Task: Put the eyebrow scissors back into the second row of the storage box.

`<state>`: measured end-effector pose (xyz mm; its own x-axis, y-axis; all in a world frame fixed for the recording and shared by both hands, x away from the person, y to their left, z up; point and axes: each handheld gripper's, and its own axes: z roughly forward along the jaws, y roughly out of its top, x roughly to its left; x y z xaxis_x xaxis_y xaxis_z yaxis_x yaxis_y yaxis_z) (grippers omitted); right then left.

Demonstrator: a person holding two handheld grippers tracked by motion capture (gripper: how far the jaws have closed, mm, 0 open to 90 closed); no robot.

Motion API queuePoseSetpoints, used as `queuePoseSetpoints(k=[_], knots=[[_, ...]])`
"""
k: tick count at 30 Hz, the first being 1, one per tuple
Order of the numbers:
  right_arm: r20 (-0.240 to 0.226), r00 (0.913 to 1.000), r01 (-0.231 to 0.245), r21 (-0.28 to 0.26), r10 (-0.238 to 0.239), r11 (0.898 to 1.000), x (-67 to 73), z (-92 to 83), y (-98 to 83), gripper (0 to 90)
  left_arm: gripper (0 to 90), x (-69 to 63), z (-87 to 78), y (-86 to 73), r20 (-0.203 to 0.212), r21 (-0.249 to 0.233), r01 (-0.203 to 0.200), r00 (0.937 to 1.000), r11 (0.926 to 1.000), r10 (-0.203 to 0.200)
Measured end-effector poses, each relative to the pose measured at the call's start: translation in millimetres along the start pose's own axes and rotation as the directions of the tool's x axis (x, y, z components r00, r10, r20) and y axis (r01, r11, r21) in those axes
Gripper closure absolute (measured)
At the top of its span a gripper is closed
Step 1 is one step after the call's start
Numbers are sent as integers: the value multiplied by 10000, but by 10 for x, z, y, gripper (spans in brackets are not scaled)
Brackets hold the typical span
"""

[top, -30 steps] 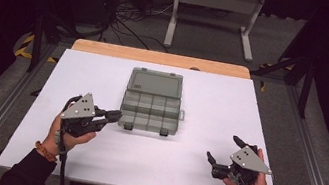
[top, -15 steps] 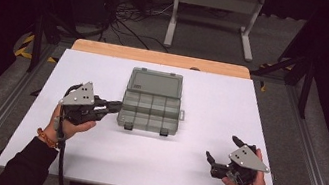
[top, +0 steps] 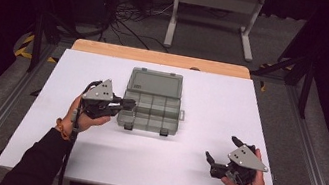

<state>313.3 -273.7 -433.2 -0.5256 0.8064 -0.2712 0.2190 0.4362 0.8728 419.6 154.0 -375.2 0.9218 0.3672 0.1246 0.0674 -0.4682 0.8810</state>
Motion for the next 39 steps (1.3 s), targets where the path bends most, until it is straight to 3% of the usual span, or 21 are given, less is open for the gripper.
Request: queuePoseSetpoints(k=[13,30,39], knots=[[-26,10000,88,59,-88,9999,20,17,-7,48,850,21,408,-18,393,639,77,9992,9979,-102],[-73,9998,164,172,-163,9997,38,39,-17,48,849,-67,777,-45,673,1185,-125,9977,9929,46],[-85,9998,196,261,-194,9995,41,49,-23,47,846,-94,920,-53,723,1243,10,9973,9923,-100]])
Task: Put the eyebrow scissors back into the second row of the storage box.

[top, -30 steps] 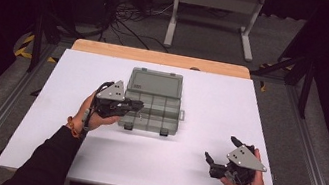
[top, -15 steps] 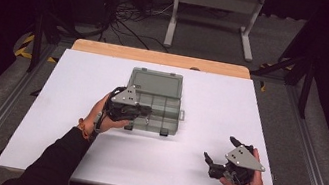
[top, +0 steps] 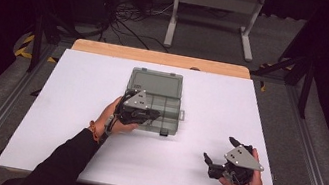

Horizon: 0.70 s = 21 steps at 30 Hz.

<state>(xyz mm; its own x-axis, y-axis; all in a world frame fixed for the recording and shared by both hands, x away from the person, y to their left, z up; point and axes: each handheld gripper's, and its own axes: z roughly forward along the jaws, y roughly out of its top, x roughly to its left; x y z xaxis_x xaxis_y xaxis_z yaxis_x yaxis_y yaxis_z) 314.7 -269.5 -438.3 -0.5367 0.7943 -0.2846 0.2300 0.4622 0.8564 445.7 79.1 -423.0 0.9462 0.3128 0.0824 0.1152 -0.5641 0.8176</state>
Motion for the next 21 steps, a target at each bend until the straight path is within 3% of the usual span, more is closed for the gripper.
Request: queuePoseSetpoints(k=[3,9,13,21], knots=[[14,10000,18,-28,-18,10000,-5,-4,0,47,839,-2,47,-16,-20,279,41,10000,9996,-41],[-45,10000,81,-45,-81,10000,-8,-8,-2,47,820,18,37,-35,-98,388,162,9998,9991,-159],[-26,10000,66,-66,-66,10000,-10,-12,-2,47,817,22,4,-46,-147,259,256,9996,9993,-252],[-14,10000,72,-113,-73,9999,-15,-19,4,47,800,-16,-141,-25,-497,-115,-106,9987,9999,100]])
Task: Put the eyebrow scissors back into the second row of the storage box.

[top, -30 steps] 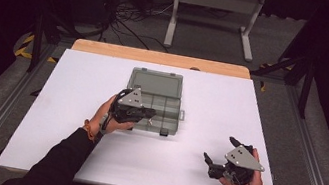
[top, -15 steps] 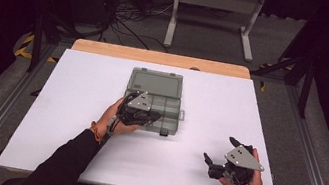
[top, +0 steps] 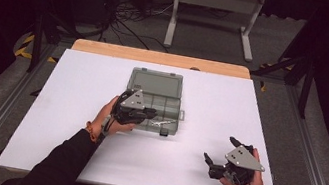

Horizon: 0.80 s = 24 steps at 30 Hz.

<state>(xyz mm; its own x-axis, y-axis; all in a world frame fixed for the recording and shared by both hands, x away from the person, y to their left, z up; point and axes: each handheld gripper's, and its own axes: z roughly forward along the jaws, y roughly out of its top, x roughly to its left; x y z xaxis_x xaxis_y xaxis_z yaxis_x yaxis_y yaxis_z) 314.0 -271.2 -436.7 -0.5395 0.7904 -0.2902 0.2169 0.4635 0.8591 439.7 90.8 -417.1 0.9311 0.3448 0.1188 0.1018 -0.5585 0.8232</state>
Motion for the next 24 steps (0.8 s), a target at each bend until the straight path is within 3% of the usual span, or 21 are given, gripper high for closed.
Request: queuePoseSetpoints(k=[1,14,18,24], knots=[[2,10000,-5,-1,5,10000,-1,-1,0,47,799,-7,-35,4,-113,-49,-187,9998,9998,186],[-5,10000,-57,-97,57,9999,-4,-21,8,47,775,-45,-242,37,-769,-625,-635,9953,9960,587],[-56,10000,-39,-116,39,9999,0,-27,11,48,681,-83,-294,52,-1053,-671,-804,9918,9945,731],[-89,9999,-71,-127,70,9999,-8,-22,8,48,569,-87,-325,55,-1116,-729,-776,9913,9943,692]])
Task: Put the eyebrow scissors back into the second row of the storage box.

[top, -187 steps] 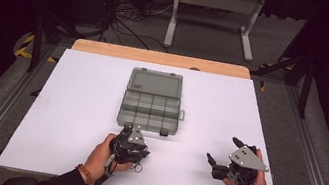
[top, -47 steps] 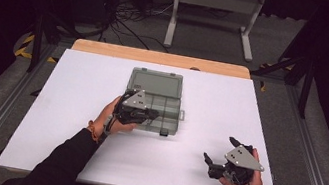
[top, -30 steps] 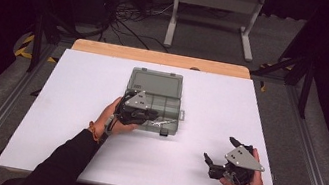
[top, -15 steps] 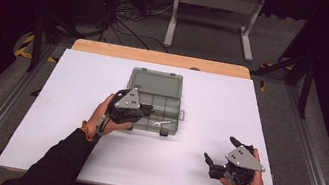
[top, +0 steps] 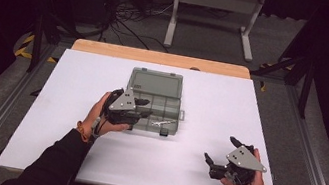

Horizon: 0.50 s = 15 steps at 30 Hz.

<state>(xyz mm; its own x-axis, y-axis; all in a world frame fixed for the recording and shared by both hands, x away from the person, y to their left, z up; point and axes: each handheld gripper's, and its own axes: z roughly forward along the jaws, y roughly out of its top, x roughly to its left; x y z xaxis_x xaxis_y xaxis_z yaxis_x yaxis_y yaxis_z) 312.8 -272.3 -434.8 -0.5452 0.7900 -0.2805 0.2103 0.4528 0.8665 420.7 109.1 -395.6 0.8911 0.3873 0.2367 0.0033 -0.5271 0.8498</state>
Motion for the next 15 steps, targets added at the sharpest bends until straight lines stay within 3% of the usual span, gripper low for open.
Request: queuePoseSetpoints(k=[2,3,6,12,15], knots=[[-19,10000,9,-10,-9,10000,4,-1,1,48,546,-6,0,-1,-59,26,51,10000,10000,-50],[-93,9999,66,-26,-66,10000,9,-1,3,48,476,-8,-4,2,-62,53,80,9999,10000,-80],[-107,9999,88,-32,-88,10000,13,1,1,48,407,-17,-16,4,-291,32,289,9992,9996,-288],[-159,9999,55,7,-55,10000,15,14,-4,48,88,6,-37,-35,-687,214,879,9939,9959,-863],[-163,9999,57,27,-57,10000,29,19,1,48,39,10,-78,-56,-773,-189,1058,9913,9942,-1069]])
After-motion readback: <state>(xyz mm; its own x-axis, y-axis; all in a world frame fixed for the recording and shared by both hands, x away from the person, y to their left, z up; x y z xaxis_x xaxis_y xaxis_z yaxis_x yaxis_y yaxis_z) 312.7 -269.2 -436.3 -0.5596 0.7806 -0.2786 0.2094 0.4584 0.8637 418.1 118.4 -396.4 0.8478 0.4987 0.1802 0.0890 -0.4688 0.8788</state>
